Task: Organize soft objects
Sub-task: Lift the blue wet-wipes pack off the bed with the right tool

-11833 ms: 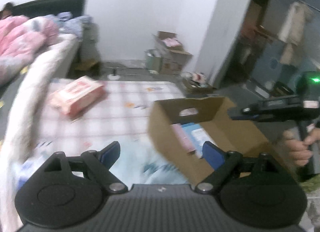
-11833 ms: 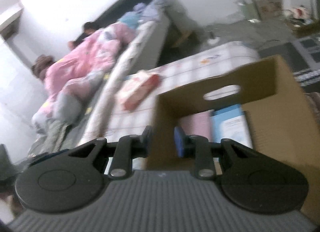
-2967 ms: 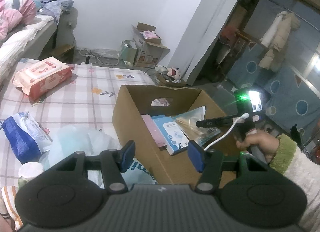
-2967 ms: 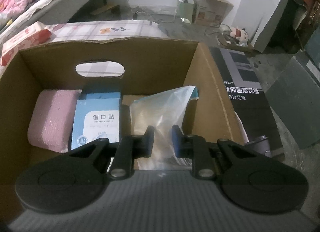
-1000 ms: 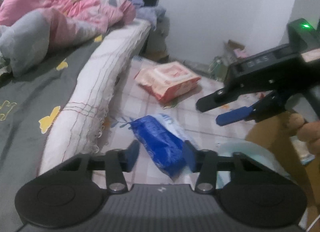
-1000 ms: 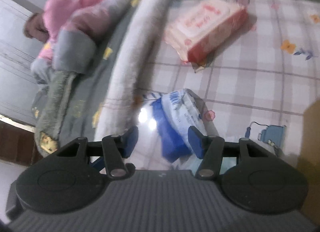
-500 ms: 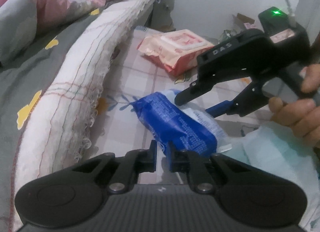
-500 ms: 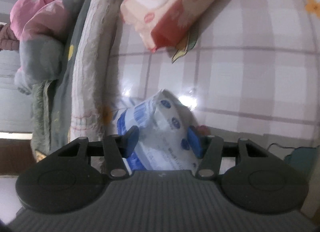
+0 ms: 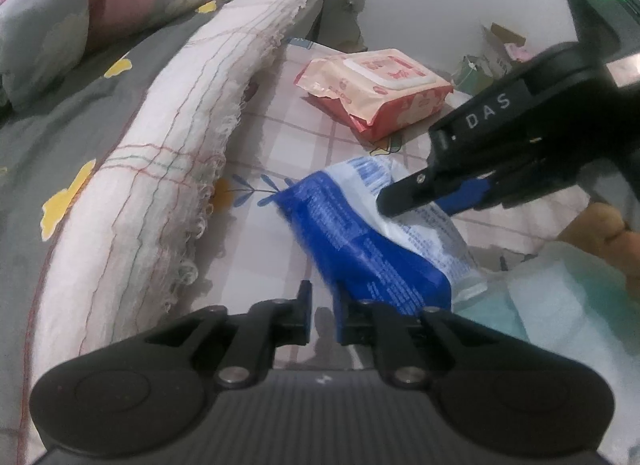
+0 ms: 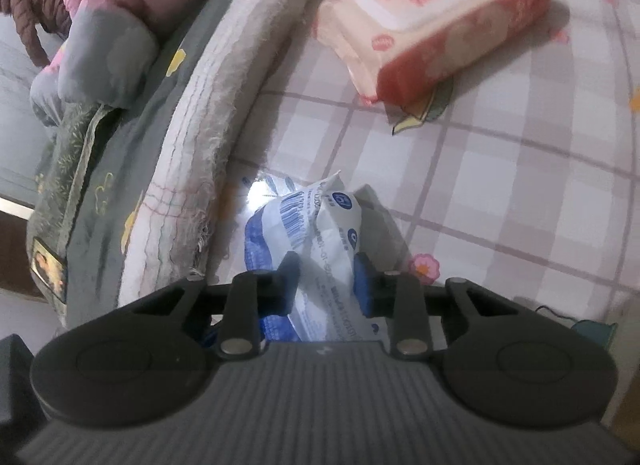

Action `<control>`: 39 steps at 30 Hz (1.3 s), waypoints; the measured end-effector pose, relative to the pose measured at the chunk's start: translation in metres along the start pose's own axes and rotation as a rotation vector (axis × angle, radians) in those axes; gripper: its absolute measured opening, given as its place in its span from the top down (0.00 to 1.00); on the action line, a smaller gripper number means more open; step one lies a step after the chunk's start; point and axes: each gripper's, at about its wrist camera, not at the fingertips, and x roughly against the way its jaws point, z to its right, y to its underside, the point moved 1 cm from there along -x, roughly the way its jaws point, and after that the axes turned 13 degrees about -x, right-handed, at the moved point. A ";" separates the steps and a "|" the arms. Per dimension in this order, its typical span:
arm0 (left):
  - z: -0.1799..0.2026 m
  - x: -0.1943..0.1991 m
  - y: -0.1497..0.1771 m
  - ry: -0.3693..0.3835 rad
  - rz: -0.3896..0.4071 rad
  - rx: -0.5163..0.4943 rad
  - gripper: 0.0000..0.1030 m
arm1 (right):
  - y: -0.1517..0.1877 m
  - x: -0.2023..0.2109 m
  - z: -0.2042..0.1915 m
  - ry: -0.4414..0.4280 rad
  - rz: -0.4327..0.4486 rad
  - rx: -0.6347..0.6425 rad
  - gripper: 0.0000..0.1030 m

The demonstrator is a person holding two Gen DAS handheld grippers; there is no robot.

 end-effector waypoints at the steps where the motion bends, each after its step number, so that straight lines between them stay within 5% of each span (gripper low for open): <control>1: -0.002 0.005 0.003 0.001 0.004 0.004 0.86 | -0.001 0.005 -0.004 0.014 0.016 0.014 0.74; 12: -0.064 0.081 0.050 0.063 0.085 0.213 0.82 | -0.005 0.008 -0.051 0.341 0.165 0.279 0.75; 24: -0.115 0.146 0.091 -0.018 0.190 0.322 0.82 | 0.068 -0.042 -0.129 0.669 0.233 0.696 0.74; 32: -0.126 0.159 0.103 -0.017 0.217 0.347 0.82 | 0.089 -0.032 -0.151 0.569 0.189 0.641 0.75; 39: -0.128 0.158 0.108 0.008 0.215 0.353 0.79 | 0.094 0.000 -0.152 0.287 0.175 0.500 0.74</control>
